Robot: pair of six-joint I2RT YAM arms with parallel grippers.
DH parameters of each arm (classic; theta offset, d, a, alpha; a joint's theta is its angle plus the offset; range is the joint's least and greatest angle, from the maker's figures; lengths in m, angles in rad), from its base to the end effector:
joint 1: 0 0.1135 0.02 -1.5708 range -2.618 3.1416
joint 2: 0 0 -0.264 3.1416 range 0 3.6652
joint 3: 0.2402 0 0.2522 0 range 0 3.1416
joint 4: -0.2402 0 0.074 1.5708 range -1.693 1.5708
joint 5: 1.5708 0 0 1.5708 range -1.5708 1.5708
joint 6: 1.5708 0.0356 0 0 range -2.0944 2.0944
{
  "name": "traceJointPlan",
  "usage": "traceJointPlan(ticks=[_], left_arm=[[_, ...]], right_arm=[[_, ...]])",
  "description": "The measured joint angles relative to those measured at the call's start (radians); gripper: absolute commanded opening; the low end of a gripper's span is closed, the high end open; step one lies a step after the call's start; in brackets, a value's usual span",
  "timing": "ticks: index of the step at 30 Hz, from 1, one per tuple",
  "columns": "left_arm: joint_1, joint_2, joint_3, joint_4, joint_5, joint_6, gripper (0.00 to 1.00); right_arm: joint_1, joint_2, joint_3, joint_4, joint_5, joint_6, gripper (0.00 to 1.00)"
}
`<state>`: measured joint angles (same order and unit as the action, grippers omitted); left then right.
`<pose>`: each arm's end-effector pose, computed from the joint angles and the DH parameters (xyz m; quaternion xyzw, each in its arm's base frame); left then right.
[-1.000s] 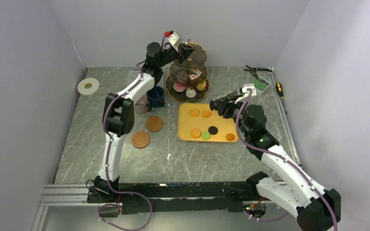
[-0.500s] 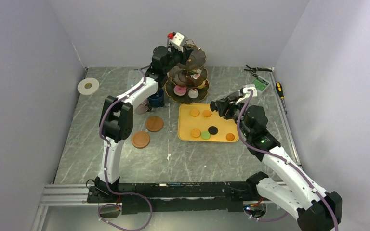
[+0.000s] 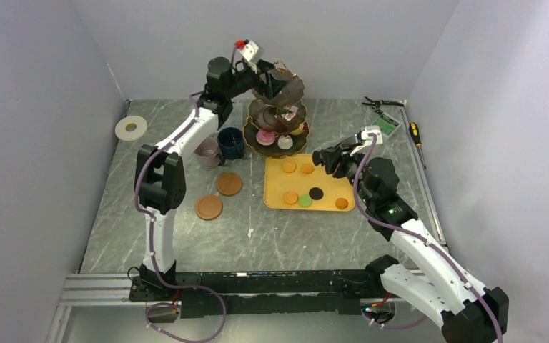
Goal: Serve the afternoon tea
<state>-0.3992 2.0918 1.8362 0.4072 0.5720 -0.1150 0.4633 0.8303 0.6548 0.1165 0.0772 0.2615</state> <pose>0.4590 -0.2146 0.3543 0.3004 0.5885 -0.3628 0.6571 0.1827 0.0882 0.3182 -0.0469 0.7261 0.2167 0.6509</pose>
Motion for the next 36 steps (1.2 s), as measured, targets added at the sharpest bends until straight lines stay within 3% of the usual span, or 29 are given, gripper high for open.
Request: traceJointPlan(ticks=[9,17,23,28,36], left_arm=[[0.101,0.142,0.343,-0.066,0.312,-0.055,0.86],[0.101,0.329,0.571,-0.106,0.565,-0.071,0.81],[0.093,0.391,0.633,-0.113,0.594,-0.099,0.76],[0.086,0.391,0.635,-0.084,0.589,-0.117,0.59],[0.081,0.391,0.638,-0.063,0.527,-0.117,0.47]], right_arm=[[0.0,-0.008,0.0,-0.005,0.0,0.0,0.44],[0.0,-0.012,0.0,-0.011,0.0,0.0,0.44],[0.0,-0.013,0.0,-0.013,0.0,0.0,0.44],[0.0,-0.012,0.0,-0.013,0.0,0.0,0.43],[0.0,-0.012,0.0,-0.013,0.0,0.0,0.43]])
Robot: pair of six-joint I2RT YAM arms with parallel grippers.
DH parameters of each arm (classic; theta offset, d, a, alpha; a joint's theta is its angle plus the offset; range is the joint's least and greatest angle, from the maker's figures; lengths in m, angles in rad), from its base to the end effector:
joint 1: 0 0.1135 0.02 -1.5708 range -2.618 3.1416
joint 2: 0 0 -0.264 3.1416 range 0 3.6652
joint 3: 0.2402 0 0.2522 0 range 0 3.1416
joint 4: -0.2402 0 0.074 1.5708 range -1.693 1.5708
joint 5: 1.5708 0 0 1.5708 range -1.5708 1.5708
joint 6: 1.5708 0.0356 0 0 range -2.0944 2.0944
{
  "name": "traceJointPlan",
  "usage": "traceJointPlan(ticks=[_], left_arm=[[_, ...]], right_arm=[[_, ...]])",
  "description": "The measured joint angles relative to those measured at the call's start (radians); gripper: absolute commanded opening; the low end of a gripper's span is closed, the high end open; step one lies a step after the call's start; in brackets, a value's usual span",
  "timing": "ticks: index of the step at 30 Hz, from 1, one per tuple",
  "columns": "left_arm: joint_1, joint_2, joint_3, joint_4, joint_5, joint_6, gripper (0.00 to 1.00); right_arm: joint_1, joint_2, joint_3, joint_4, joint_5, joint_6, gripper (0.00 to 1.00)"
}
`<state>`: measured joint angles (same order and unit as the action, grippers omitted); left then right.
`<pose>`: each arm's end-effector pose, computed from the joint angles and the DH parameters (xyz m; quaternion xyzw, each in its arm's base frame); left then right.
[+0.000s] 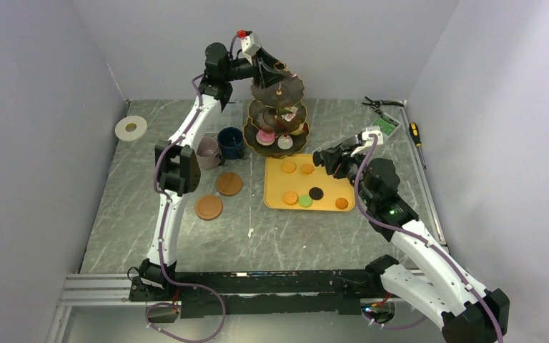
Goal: Serve the afternoon tea
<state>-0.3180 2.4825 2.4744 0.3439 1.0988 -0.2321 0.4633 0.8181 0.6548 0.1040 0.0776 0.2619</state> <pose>0.5213 -0.2050 0.3629 0.4466 0.4751 -0.4798 0.5871 0.1804 0.0870 0.3191 -0.0466 0.7262 0.2167 0.6508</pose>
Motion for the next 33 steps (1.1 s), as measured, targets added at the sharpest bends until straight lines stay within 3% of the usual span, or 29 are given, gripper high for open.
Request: traceJointPlan(ticks=[4,12,18,21,23,24,25,26,33], left_arm=[[-0.002,0.0,0.0,0.006,-0.024,0.002,0.27],[-0.008,0.0,-0.023,0.053,-0.071,0.023,0.2],[-0.013,-0.05,-0.147,0.127,-0.118,0.08,0.2],[-0.018,-0.095,-0.224,0.144,-0.137,0.114,0.32],[-0.023,-0.119,-0.266,0.154,-0.147,0.135,0.47],[-0.025,-0.132,-0.287,0.157,-0.152,0.143,0.62],[-0.027,-0.142,-0.303,0.158,-0.158,0.15,0.86],[-0.029,-0.149,-0.312,0.157,-0.164,0.164,0.93],[-0.035,-0.238,-0.342,-0.032,-0.235,0.286,0.93]], right_arm=[[0.0,0.0,0.0,0.0,0.0,0.0,0.43],[0.0,0.0,0.0,0.0,0.0,0.0,0.43],[0.0,0.001,0.0,0.0,0.0,0.0,0.43],[0.0,0.001,0.0,0.0,0.0,0.0,0.43],[0.0,0.002,-0.001,0.0,0.001,-0.002,0.43],[0.0,0.003,-0.003,0.001,0.001,-0.005,0.43],[0.0,0.006,-0.004,0.002,0.002,-0.007,0.43],[0.0,0.01,-0.006,0.002,0.003,-0.009,0.44],[0.0,0.069,-0.016,0.011,0.01,-0.038,0.45]])
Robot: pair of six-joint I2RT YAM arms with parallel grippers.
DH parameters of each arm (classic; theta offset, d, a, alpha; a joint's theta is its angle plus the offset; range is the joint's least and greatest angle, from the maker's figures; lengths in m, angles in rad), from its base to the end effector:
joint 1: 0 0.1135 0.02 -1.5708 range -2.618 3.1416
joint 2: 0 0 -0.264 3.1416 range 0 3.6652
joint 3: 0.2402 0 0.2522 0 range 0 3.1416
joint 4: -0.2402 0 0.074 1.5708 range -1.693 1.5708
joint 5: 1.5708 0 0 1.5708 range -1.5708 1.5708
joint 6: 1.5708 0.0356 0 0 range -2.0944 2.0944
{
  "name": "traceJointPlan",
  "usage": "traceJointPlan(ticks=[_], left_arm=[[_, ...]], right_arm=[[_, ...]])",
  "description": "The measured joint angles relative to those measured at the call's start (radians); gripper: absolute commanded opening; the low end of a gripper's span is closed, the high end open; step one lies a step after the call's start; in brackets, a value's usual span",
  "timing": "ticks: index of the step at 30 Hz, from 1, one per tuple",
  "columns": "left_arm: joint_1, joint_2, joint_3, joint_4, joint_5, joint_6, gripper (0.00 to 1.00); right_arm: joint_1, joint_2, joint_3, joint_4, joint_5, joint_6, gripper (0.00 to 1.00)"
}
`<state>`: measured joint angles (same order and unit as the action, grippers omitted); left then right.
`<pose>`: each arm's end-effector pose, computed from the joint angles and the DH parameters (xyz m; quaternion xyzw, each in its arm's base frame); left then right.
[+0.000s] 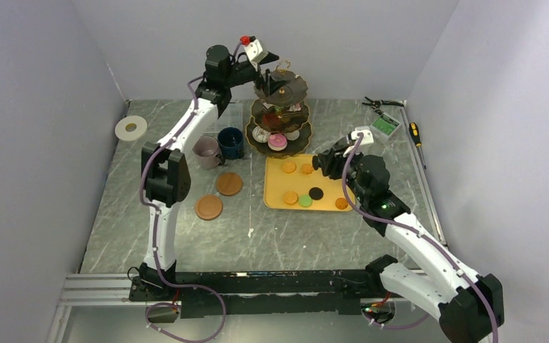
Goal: Serve the afternoon tea
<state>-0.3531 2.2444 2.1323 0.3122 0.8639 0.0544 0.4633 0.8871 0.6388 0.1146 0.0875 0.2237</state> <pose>0.4879 -0.2087 0.3714 0.4337 0.4973 -0.3666 0.6558 0.1928 0.0928 0.3015 -0.0613 0.7501 0.1905 0.6303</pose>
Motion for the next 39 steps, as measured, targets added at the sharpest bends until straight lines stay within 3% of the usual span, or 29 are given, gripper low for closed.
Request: traceJointPlan(ticks=[10,18,22,29,39], left_arm=[[0.031,-0.271,-0.08,-0.417,-0.257,0.164,0.93],[0.07,-0.33,0.145,-1.039,-0.53,0.243,0.93],[0.074,-0.401,0.103,-1.238,-0.645,0.248,0.93],[0.146,-0.546,-0.156,-1.375,-0.706,0.209,0.93],[0.166,-0.573,-0.284,-1.356,-0.715,0.184,0.93]], right_arm=[[0.0,0.129,-0.032,0.09,0.0,-0.033,0.46],[0.079,0.224,-0.045,0.091,0.097,-0.038,0.49],[0.122,0.229,-0.045,0.057,0.145,-0.03,0.52],[0.146,0.203,-0.089,0.048,0.208,-0.006,0.57],[0.172,0.244,-0.152,0.106,0.298,0.013,0.6]])
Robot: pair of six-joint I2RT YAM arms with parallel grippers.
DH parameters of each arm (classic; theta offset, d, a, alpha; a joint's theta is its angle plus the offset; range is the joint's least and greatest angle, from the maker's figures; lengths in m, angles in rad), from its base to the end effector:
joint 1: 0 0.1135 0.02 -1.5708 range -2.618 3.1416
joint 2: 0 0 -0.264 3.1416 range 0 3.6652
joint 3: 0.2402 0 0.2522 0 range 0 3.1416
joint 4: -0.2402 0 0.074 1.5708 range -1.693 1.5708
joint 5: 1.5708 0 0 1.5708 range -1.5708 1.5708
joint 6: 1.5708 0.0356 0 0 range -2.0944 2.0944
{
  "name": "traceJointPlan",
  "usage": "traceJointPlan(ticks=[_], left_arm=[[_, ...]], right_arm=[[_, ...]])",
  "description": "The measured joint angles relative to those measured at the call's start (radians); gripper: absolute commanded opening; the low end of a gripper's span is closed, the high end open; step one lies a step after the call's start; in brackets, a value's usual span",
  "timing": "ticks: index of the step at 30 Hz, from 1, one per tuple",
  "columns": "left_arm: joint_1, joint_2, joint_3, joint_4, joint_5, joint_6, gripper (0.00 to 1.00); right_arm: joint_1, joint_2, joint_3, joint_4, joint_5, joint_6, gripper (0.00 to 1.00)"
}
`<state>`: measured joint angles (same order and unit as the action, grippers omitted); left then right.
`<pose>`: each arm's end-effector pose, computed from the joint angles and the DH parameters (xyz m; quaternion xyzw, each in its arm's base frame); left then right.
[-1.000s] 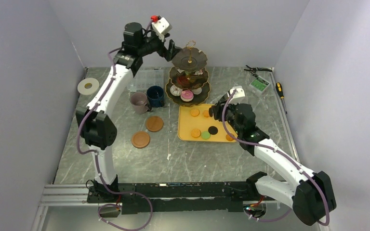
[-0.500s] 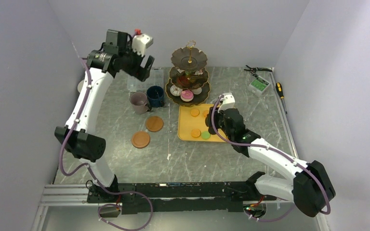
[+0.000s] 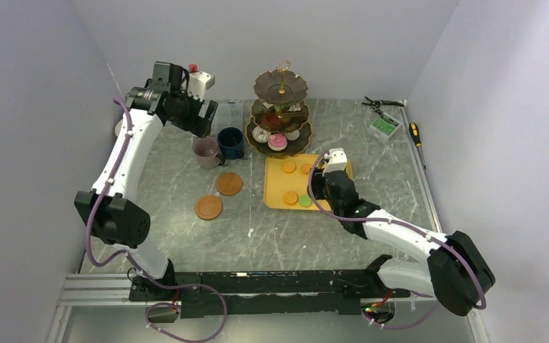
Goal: Serve the afternoon tea
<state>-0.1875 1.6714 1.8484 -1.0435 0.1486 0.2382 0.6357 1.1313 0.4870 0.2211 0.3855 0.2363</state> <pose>0.3407 -0.0700 0.3951 0.2228 0.9095 -0.0609 0.3456 0.1987 0.1300 0.2093 -0.0616 0.8285 0.0792 0.5509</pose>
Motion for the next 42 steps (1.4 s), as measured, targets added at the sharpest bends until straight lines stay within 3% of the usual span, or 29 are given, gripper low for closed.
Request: traceJointPlan(ticks=[13,24,42], left_arm=[[0.001,-0.032,-0.004,0.068,-0.014,-0.01,0.93],[0.001,-0.032,-0.004,0.079,-0.015,-0.015,0.93],[0.016,-0.032,-0.004,0.097,-0.017,-0.016,0.93]], right_arm=[[0.001,0.075,-0.058,0.155,0.051,0.012,0.61],[0.001,0.101,-0.063,0.19,0.052,0.03,0.6],[0.009,0.037,-0.077,0.114,0.086,0.042,0.36]])
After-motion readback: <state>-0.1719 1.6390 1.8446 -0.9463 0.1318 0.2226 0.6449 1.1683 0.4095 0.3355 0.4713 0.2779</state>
